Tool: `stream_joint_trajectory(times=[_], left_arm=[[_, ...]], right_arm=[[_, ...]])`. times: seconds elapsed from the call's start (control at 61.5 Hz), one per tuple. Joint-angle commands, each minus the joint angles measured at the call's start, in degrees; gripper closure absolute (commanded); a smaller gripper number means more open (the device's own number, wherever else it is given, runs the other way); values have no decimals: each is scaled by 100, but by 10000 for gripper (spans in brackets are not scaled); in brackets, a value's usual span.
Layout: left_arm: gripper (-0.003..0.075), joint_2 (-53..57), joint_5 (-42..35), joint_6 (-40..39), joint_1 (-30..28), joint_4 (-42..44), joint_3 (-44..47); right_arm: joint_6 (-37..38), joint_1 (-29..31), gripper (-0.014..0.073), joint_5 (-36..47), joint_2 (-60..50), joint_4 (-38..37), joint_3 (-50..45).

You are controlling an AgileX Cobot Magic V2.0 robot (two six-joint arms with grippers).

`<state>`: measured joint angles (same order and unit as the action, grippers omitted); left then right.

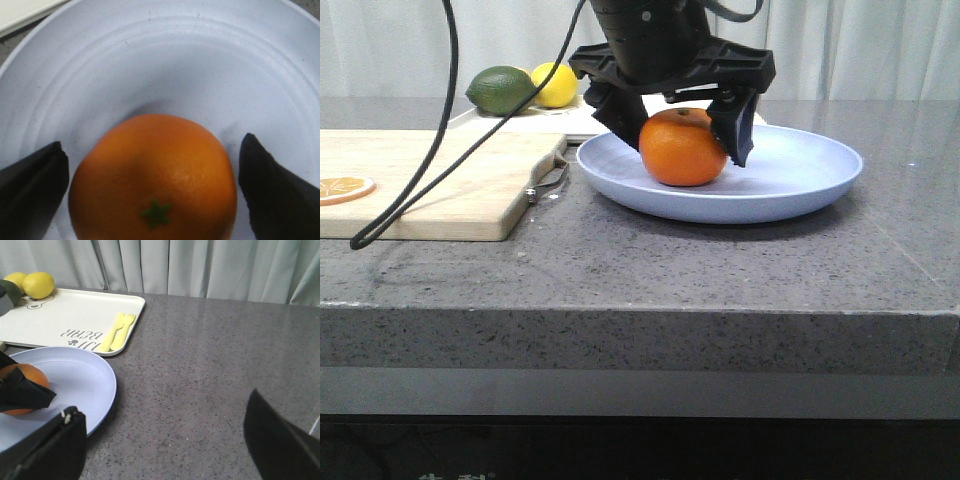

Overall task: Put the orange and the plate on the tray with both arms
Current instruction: 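Lift the orange with the left gripper and lower it onto the blue plate, then open the left gripper and raise it away from the plate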

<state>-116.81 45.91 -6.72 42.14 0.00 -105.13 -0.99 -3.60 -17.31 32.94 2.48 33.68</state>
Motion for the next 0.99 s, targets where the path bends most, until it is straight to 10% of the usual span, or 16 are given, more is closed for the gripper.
stream_joint_trajectory(times=[0.0, 0.293, 0.651, 0.976], left_arm=[[18, 350, -158, -1, 53, 0, -393], [86, 350, 927, -1, 53, 210, -1646], [738, 350, 1378, -1, 53, 224, -2183], [738, 373, 2670, 8, 53, 598, -2553]], right_arm=[[-7, 6, -48, 510, 27, 7, 207], [-7, 6, -48, 510, 27, 7, 207], [-7, 6, -48, 510, 27, 7, 207], [-7, 6, -48, 510, 27, 7, 207]])
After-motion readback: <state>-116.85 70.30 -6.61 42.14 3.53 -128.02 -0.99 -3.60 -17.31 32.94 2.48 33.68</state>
